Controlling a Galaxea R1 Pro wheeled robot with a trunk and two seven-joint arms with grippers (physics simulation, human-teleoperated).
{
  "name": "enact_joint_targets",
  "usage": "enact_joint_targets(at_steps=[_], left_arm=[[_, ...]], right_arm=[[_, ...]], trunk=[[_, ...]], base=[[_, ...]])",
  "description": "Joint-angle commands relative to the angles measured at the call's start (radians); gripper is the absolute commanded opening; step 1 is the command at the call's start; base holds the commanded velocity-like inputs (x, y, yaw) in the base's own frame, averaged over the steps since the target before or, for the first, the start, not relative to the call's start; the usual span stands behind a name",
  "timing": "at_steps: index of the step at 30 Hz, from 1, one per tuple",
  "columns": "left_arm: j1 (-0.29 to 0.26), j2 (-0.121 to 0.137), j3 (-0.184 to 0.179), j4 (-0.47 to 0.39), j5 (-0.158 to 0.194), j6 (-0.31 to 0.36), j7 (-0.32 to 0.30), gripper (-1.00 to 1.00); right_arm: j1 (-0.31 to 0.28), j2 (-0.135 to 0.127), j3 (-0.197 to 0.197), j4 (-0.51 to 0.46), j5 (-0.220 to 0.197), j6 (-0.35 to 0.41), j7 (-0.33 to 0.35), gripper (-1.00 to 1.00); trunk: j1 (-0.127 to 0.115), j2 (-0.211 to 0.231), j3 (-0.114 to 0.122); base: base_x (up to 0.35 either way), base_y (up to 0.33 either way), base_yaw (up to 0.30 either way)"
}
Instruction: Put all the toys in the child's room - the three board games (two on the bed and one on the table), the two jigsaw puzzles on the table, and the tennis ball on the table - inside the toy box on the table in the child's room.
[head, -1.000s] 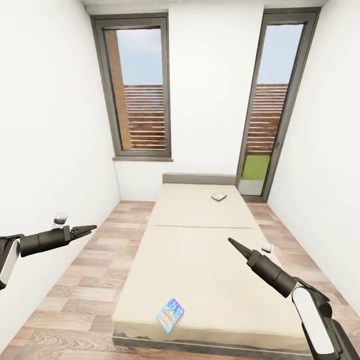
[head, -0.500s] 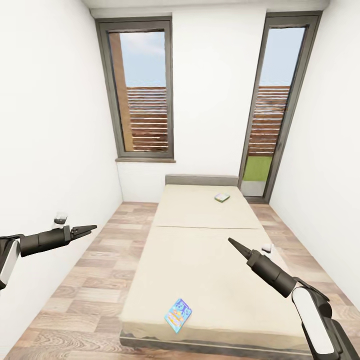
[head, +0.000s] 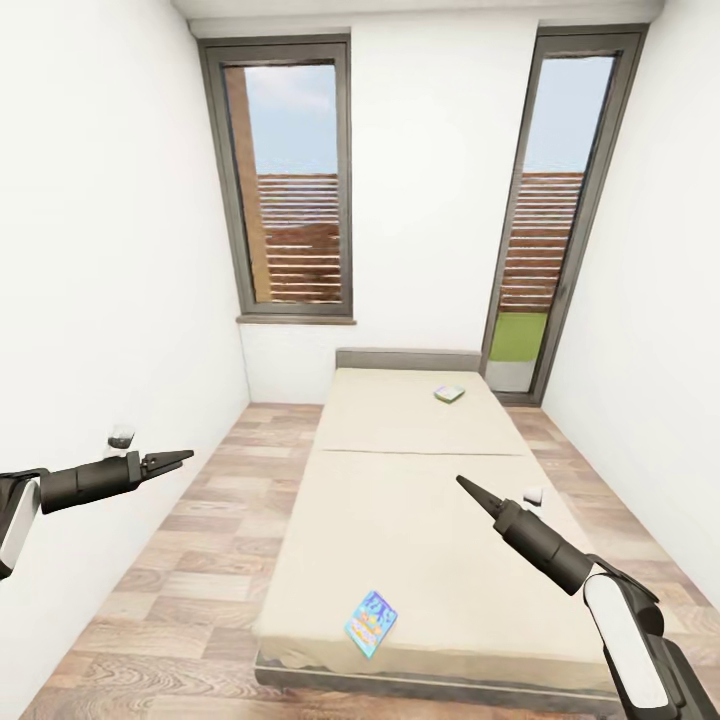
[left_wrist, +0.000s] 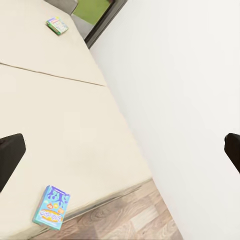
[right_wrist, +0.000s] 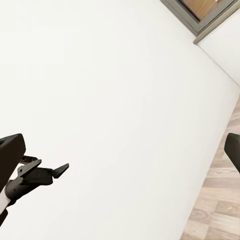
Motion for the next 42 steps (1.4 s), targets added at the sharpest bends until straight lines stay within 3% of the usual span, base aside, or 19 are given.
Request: enact_joint_targets(at_steps=[1,42], left_arm=[[-0.001,0.0,0.0,0.0,0.003,0.007,-0.001,1.0],[-0.001,-0.001,-0.001,0.0,0.001,0.007,0.0,1.0]], right_arm=[[-0.001,0.0,-0.001,0.0,-0.005,0.007,0.0,1.0],[-0.001,-0.002,-0.003,0.018,-0.006,0.007,0.0,1.0]], trunk=[[0.001,-0.002,-0.002],[0.001,-0.002,-0.002]], base=[[-0.036,0.079,0.0],[-0.024,0.146,0.0]])
